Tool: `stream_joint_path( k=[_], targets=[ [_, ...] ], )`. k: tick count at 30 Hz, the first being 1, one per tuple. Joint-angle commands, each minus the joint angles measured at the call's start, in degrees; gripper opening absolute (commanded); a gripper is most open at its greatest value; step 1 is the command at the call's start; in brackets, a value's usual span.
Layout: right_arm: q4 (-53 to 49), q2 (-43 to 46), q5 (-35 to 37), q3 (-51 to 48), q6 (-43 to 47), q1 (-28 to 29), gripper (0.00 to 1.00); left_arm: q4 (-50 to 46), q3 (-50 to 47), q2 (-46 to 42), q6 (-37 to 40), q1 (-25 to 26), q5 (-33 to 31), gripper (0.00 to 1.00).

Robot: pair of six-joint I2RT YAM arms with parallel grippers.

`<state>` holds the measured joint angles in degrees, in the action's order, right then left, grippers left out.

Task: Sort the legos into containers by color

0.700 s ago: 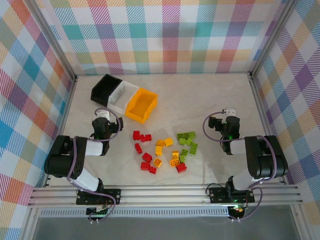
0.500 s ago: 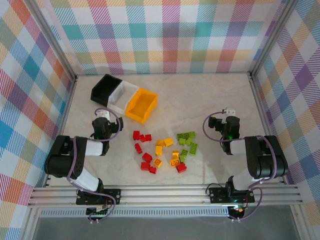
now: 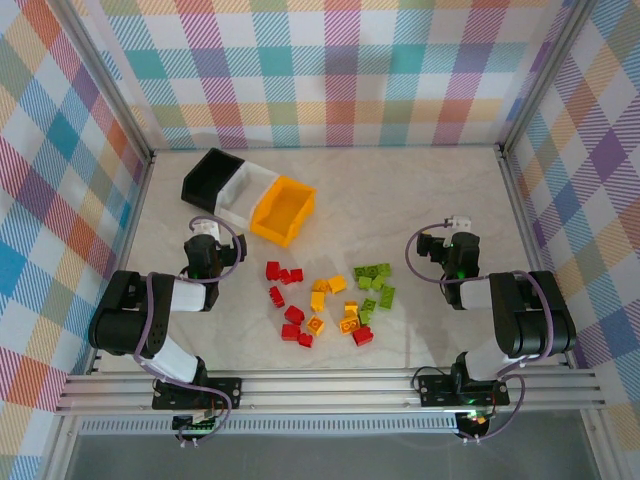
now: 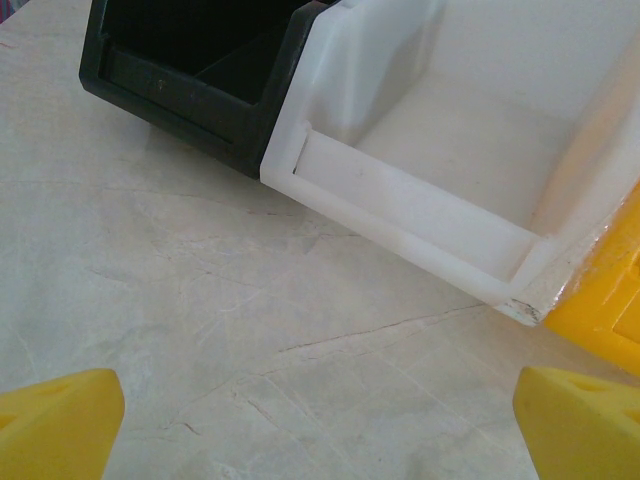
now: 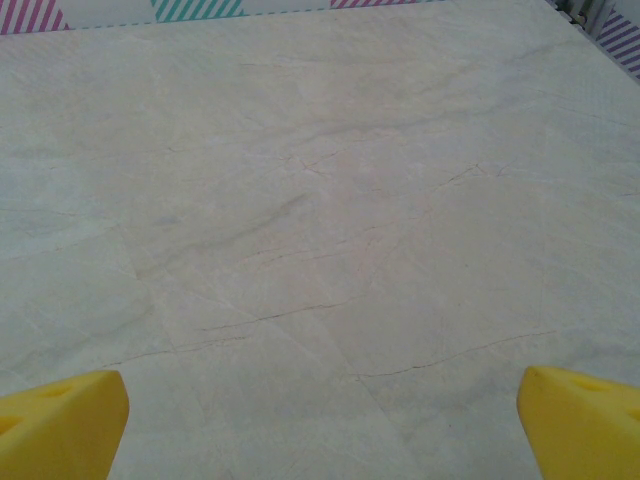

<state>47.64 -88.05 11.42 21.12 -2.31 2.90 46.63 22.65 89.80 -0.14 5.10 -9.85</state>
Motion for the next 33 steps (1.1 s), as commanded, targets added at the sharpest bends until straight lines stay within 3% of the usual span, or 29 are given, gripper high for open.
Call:
stream_joint_path(
  k=[1, 17, 20, 24, 30, 33],
  targets=[
    [2.48, 0.25, -0.70, 1.02, -0.24, -0.33, 1.00, -0.05, 1.16, -0.19, 1.01, -0.69, 0.97, 1.00],
    [2.21, 0.15, -1.30, 1.31, -0.53, -0.54, 1.00, 0.21, 1.04, -0.76, 0.81, -0.63, 0.29, 1.00],
    [-1.21, 2.91, -3.57, 2.31, 0.91, -0.50, 1.00, -13.97, 5.48, -7.67, -0.93, -0.47, -3.54, 1.00],
    [-17.56, 8.29, -1.45, 8.28, 0.07, -0.17, 1.00, -18.59, 6.89, -14.21, -2.22, -0.45, -3.58, 1.00],
    [-32.90, 13.52, 6.09, 14.90, -6.91, 1.27, 1.00, -21.91, 9.55, -20.30, -12.91, -0.39, -3.16, 1.00],
    [-39.31, 14.68, 10.39, 18.65, -14.58, 2.08, 1.00, -31.17, 14.62, -21.49, -26.09, -0.49, -12.41, 1.00]
  ],
)
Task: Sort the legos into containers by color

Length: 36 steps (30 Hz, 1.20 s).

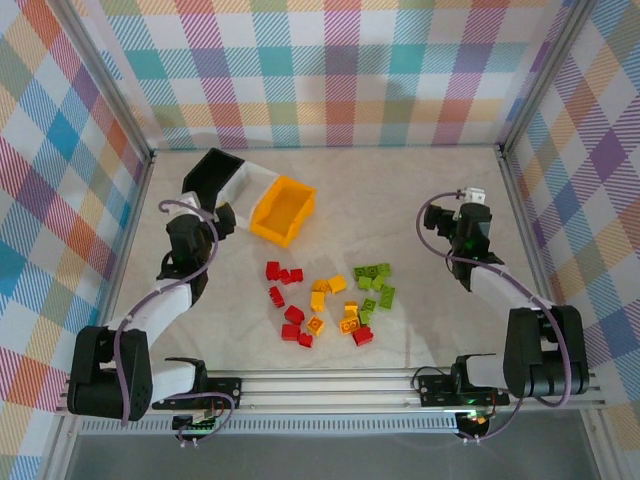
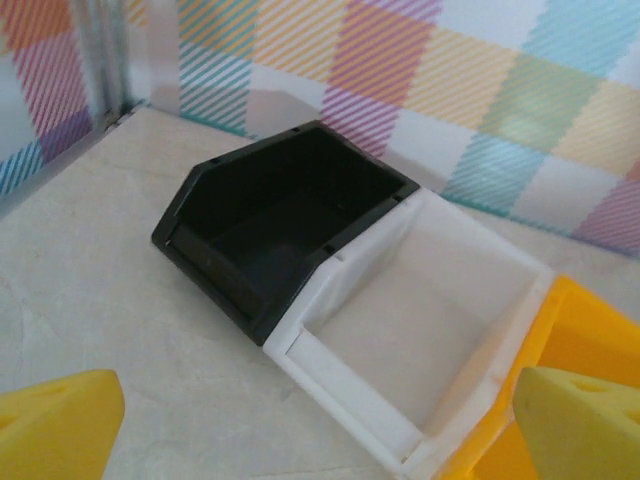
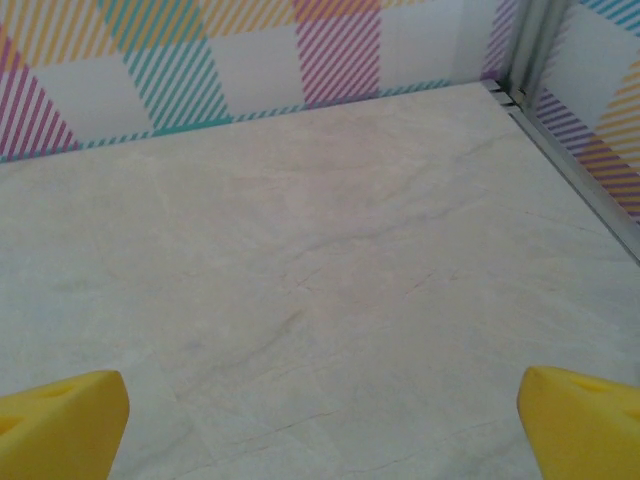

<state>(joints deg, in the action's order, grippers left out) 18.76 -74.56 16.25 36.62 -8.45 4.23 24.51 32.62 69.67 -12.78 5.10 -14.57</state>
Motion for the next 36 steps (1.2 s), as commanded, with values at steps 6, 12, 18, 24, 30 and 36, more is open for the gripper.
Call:
stream_joint_path(
  k=[6, 12, 18, 24, 30, 36],
  targets=[
    [-19.41, 1.12, -3.81, 5.21, -31.71, -1.50, 1.00, -40.95, 17.85, -0.12, -31.58, -1.09, -11.31, 1.00],
    [-23.32, -3.02, -16.56, 11.07, -32.01, 4.78, 1.00, -37.71, 16.24, -3.38, -31.77, -1.17, -2.60, 1.00],
    [-23.48, -11.43, -13.81, 18.86, -39.03, 20.65, 0.97, -35.58, 14.64, -7.15, -30.64, -0.71, 6.81, 1.00],
    [-20.55, -26.03, -15.02, 31.25, -46.89, 28.70, 0.89, -36.42, 11.80, -11.43, -30.56, -0.36, 9.64, 1.00],
    [-22.81, -39.34, -13.77, 46.74, -50.22, 33.76, 0.87, -36.21, 8.93, -14.89, -30.56, -0.26, 12.11, 1.00],
    [-36.98, -51.24, -11.73, 64.61, -52.64, 35.56, 0.81, -36.63, 7.99, -15.60, -30.56, -0.21, 14.51, 1.00]
  ],
)
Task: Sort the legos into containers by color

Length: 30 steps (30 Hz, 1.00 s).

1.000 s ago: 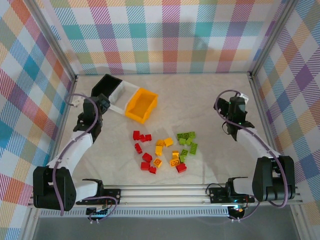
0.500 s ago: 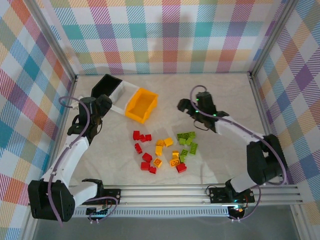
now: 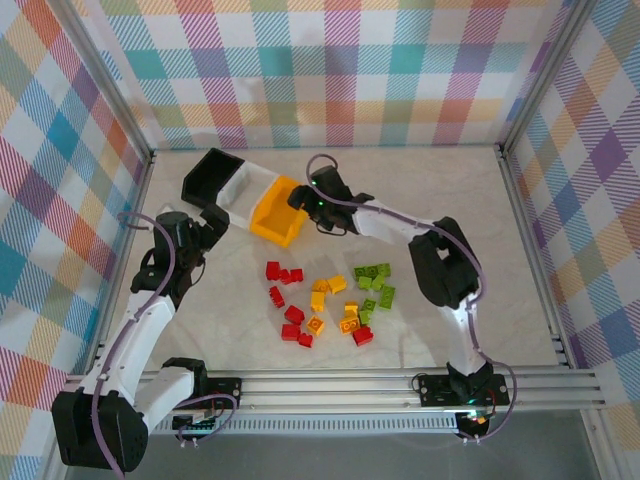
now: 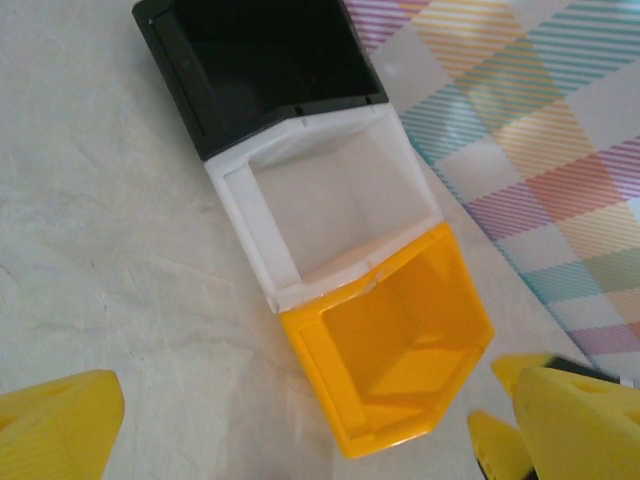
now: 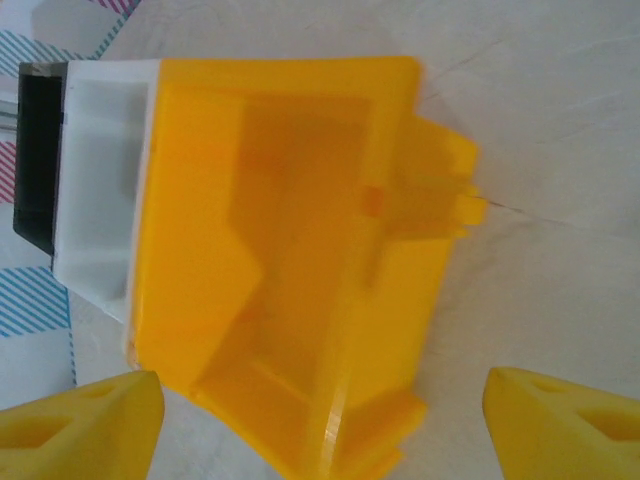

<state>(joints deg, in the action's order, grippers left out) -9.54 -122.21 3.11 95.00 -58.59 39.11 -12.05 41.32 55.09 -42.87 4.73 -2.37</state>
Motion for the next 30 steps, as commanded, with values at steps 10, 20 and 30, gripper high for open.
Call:
stream_joint_path(
  k=[10, 20, 30],
  targets=[
    [-29.03, -14.20, 3.27, 24.76, -1.78, 1.83, 0.58, -1.80, -0.98, -2.35, -0.10, 0.21, 2.39, 1.00],
    [-36.32, -14.96, 7.49, 29.01, 3.75, 1.54, 0.24, -2.63, 0.21, -1.85, -0.57, 0.24, 3.21, 1.00],
    [-37.96, -8.61, 10.91, 26.37, 14.39, -2.97, 0.00, -3.37, 1.12, -1.50, -0.14, 0.29, 4.38, 1.00]
  ],
)
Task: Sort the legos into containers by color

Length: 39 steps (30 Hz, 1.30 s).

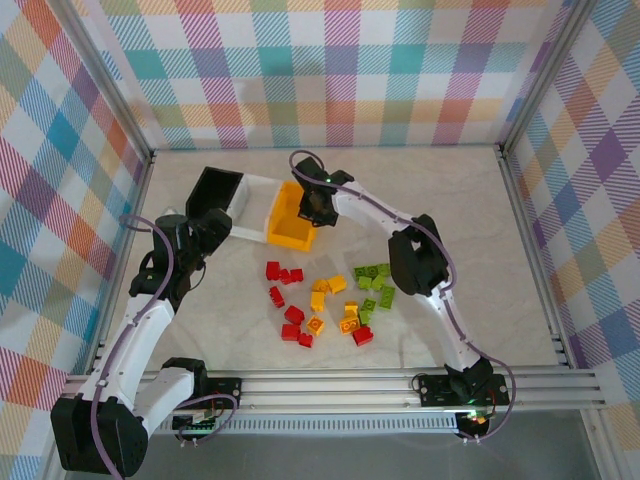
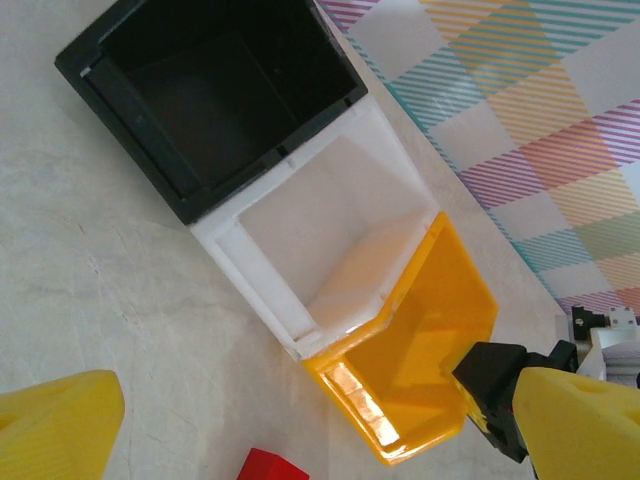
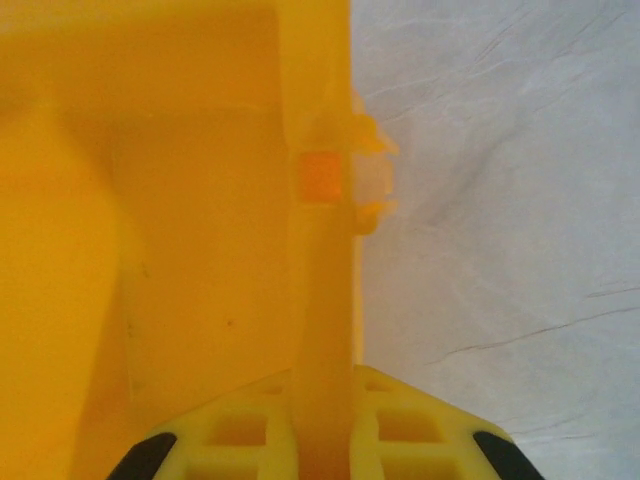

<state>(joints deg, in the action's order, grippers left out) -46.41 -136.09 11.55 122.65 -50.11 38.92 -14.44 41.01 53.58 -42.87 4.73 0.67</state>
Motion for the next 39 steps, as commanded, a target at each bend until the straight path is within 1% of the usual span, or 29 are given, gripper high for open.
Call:
stream_joint_path(
  k=[1, 5, 9, 12, 17, 23, 25, 29, 30, 32, 33, 36, 39],
  targets=[
    [-1.05, 6.33, 2.79, -2.07, 7.48, -3.45, 0.00, -1.02, 1.56, 0.20, -0.11, 0.29, 1.51, 1.00],
    [2.30, 12.43, 0.57, -9.20, 15.66, -7.36, 0.00, -3.05, 2.22, 1.27, 0.26, 0.62, 2.37, 1.00],
    [6.54, 18.06, -8.67, -18.23, 22.86, -13.18, 0.00, -2.78, 2.11, 1.66, 0.67, 1.16, 3.29, 1.00],
    [9.62, 21.45, -13.49, -24.76, 26.49, -16.99, 0.00, -3.10, 2.21, 1.86, 1.33, 1.75, 3.29, 1.00],
    [10.37, 23.82, -18.87, -30.14, 29.56, -21.52, 0.00, -3.50, 2.22, 2.56, 1.73, 2.87, 3.23, 1.00],
    [12.27, 24.64, -25.96, -34.19, 33.49, -24.39, 0.00, -3.53, 2.18, 3.00, 2.40, 4.60, 2.73, 1.00],
    [12.82, 24.73, -26.95, -34.70, 34.10, -24.41, 0.00, -3.67, 2.31, 3.29, 2.74, 5.02, 2.50, 1.00],
    [14.25, 24.64, -26.05, -35.63, 32.41, -24.41, 0.00, -3.61, 2.28, 3.89, 2.98, 5.85, 1.97, 1.00],
    [14.70, 24.65, -26.22, -35.87, 32.01, -24.42, 0.03, -3.52, 2.31, 4.05, 3.07, 6.00, 1.88, 1.00],
    [15.65, 25.10, -25.99, -36.54, 31.18, -24.33, 0.24, -3.50, 2.32, 4.20, 3.05, 6.24, 1.84, 1.00],
    [16.17, 25.40, -25.81, -36.92, 30.91, -24.33, 0.32, -3.41, 2.39, 4.30, 3.06, 6.38, 1.88, 1.00],
    [17.03, 26.41, -25.31, -37.35, 30.22, -24.27, 0.51, -3.24, 2.35, 4.32, 3.12, 6.78, 1.63, 1.00],
    [17.33, 28.27, -24.54, -37.81, 29.01, -24.07, 0.59, -3.17, 2.62, 4.68, 3.15, 7.17, 2.13, 1.00]
  ],
)
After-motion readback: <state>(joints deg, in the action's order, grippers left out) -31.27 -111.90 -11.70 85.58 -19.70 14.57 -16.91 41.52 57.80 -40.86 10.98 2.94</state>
